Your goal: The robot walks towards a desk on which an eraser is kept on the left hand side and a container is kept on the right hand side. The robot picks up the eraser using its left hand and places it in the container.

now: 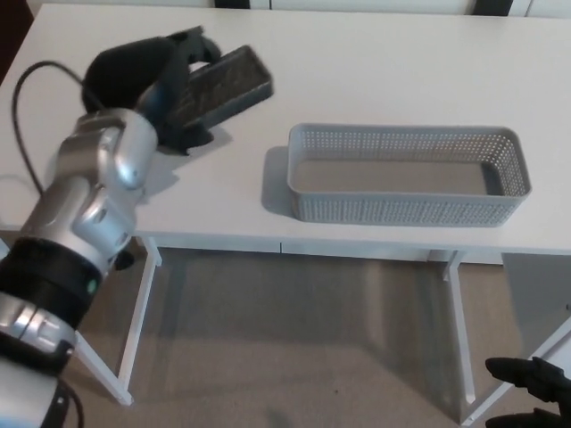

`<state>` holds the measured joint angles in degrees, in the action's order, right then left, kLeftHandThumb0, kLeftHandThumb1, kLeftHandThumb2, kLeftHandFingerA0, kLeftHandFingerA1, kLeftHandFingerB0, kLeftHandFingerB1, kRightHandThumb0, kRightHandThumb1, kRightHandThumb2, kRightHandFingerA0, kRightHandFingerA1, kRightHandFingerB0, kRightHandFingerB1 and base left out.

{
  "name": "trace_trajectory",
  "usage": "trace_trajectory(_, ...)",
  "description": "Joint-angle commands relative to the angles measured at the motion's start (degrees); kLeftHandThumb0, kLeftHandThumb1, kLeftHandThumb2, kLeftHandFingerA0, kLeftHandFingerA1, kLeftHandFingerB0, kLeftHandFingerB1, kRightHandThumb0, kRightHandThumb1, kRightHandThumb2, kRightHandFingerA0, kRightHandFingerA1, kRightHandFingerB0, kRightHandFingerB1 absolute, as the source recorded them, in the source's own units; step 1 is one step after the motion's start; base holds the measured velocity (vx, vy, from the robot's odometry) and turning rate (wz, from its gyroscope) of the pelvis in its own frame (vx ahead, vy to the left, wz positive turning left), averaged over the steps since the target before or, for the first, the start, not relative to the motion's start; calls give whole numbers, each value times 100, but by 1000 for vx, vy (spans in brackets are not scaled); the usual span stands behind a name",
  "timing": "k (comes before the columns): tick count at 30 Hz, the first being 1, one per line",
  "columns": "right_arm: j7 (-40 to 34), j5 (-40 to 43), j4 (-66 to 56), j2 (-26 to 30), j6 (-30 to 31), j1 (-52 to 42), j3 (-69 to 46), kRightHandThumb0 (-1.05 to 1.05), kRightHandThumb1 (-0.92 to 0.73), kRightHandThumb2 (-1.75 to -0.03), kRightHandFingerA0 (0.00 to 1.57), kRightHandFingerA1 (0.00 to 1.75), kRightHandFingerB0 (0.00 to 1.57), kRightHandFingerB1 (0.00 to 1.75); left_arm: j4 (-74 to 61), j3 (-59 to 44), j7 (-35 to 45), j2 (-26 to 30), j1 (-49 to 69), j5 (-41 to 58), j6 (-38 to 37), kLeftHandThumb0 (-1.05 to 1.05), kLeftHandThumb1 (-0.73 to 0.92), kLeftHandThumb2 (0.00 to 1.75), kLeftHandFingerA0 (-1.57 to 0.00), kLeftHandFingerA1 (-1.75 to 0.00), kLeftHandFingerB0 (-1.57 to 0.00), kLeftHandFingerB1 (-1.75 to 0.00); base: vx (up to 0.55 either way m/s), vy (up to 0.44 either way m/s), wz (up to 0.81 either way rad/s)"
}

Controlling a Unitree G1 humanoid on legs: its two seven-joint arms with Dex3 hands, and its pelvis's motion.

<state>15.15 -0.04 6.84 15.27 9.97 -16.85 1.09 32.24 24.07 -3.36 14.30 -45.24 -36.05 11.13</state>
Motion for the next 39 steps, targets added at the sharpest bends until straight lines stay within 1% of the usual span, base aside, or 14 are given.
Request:
trace_trajectory(1, 17, -138, 66, 76, -45, -50, 99, -16, -38, -83, 49, 63, 19, 51, 32, 465, 197, -253, -308, -378, -55, -48, 61, 89, -86, -128, -68, -110, 0, 0, 0)
trace_trajectory(2, 4, -123, 45, 69, -18, -54, 92, -15, -38, -83, 49, 63, 19, 51, 43, 513, 182, -329, -338, -342, -131, -34, 69, 64, -73, -158, -63, -97, 0, 0, 0)
trace_trajectory(4, -36, -138, -34, 46, 23, -144, 119, -14, -38, -83, 51, 63, 19, 51, 36, 637, 90, -407, -309, -403, -122, -33, 74, 65, -72, -158, -62, -103, 0, 0, 0)
trace_trajectory(5, -49, -243, 19, 92, -113, -136, 184, -16, -38, -83, 53, 64, 20, 52, 64, 776, 237, -577, -421, -476, 61, -32, 75, 65, -76, -152, -56, -45, 0, 0, 0)
trace_trajectory(6, -39, -260, 68, 101, -198, -111, 206, -16, -38, -83, 52, 64, 20, 52, 103, 863, 360, -707, -522, -530, 261, -31, 75, 63, -80, -128, -61, -45, 0, 0, 0)
trace_trajectory(9, -53, -243, 80, 111, -175, -10, 167, -17, -37, -83, 53, 64, 21, 52, 264, 799, 105, -1061, -664, -373, 106, -32, 80, 64, -82, -126, -61, -46, 0, 0, 0)
trace_trajectory(10, -35, -245, 54, 125, -196, -15, 163, -16, -38, -83, 53, 65, 21, 52, 270, 854, 163, -1104, -716, -444, 146, -29, 63, 102, -89, -109, -53, -65, 0, 0, 0)
trace_trajectory(11, -36, -276, 18, 138, -194, -40, 177, -18, -37, -83, 54, 65, 22, 53, 256, 928, 241, -1142, -751, -524, 193, -30, 76, 65, -80, -128, -66, -52, 0, 0, 0)
trace_trajectory(20, 27, -177, 114, 10, -142, -58, 233, -17, -37, -83, 52, 64, 22, 52, -2, 1495, 539, -1551, -837, -865, 390, -35, 77, 63, -80, -136, -65, -57, 0, 0, 0)
trace_trajectory(24, 58, -158, 161, -20, -193, -111, 271, -17, -36, -82, 54, 65, 24, 53, -152, 1710, 681, -1580, -800, -1005, 465, -27, 71, 62, -87, -129, -61, -44, 0, 0, 0)
trace_trajectory(25, 97, -169, 173, 32, -254, -144, 271, -20, -53, -55, 61, 51, 35, 42, -135, 1709, 743, -1696, -768, -945, 539, -26, 71, 62, -86, -126, -57, -42, 0, 0, 0)
trace_trajectory(26, 104, -168, 223, 42, -299, -126, 261, -19, -52, -55, 61, 51, 37, 43, -163, 1677, 1438, -1868, -793, -700, 820, -60, 64, 60, -19, -48, -19, -27, 0, 0, 0)
trace_trajectory(27, 111, -173, 165, 50, -279, -113, 265, -19, -52, -55, 61, 52, 38, 43, -115, 1826, 1916, -1882, -898, -777, 1012, -90, 56, 90, 0, 0, 0, -6, 0, 0, 0)
trace_trajectory(39, 75, -286, 118, 55, -149, 50, 421, -21, -52, -55, 62, 51, 39, 43, -325, 1881, 2274, -1451, -637, -855, 951, -104, 64, 104, 0, 0, 0, 0, 0, 0, 0)
